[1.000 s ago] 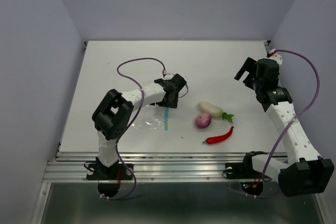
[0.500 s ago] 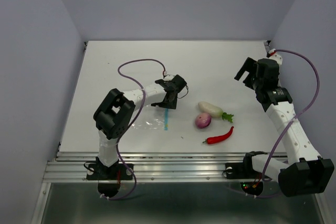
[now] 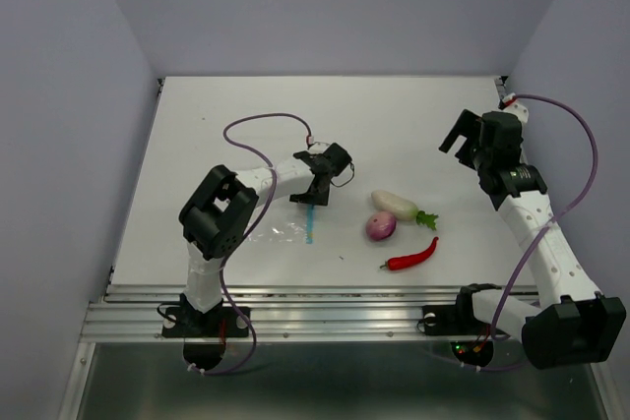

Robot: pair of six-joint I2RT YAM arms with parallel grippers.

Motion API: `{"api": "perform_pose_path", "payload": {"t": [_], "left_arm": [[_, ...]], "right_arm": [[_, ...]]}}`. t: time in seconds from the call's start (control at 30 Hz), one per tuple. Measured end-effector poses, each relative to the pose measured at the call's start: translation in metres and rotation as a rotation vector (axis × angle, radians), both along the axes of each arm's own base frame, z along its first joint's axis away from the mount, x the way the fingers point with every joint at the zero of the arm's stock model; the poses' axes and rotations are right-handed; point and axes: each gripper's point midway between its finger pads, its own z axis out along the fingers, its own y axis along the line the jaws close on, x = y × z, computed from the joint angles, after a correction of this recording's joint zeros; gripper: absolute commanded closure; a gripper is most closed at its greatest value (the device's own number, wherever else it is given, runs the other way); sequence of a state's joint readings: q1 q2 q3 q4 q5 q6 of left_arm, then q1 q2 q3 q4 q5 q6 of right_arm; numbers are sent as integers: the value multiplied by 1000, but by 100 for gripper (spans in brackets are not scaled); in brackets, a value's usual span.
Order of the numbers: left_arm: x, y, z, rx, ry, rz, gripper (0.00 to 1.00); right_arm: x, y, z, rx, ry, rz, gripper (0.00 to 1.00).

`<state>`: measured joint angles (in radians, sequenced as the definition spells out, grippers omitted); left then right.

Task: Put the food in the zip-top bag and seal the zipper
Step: Grab a zip-top bag with the left arm

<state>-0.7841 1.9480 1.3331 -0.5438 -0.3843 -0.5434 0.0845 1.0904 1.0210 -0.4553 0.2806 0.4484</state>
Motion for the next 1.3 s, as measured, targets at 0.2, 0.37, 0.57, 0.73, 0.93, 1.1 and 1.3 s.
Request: {"api": "perform_pose_path", "payload": {"t": [0.2,0.37,0.57,0.73,0.93,1.1,1.3], "left_arm": [[0,-2,-2,-14,-3,2,66],[1,-3,-3,-19,-6,5,84],[2,-3,-4,-17,-10,9,100],[2,-3,-3,-20,-18,10,100],[-1,3,26,-73,-78,15,100],[1,-7,85,-234,-198,-10,100],[2,-18,134,-375,-294,-37,100]], "right_arm": [[-1,0,-2,-1,5,-1,0],[-1,-1,-2,-4,5,-6,0],[-1,-2,-2,-6,4,-10,0],[-1,0,-2,0,5,1,0],[0,19,-3,36,11,111,0],[3,57,1,119,-25,315,0],[2,124,-13,249,-15,590,0]]}}
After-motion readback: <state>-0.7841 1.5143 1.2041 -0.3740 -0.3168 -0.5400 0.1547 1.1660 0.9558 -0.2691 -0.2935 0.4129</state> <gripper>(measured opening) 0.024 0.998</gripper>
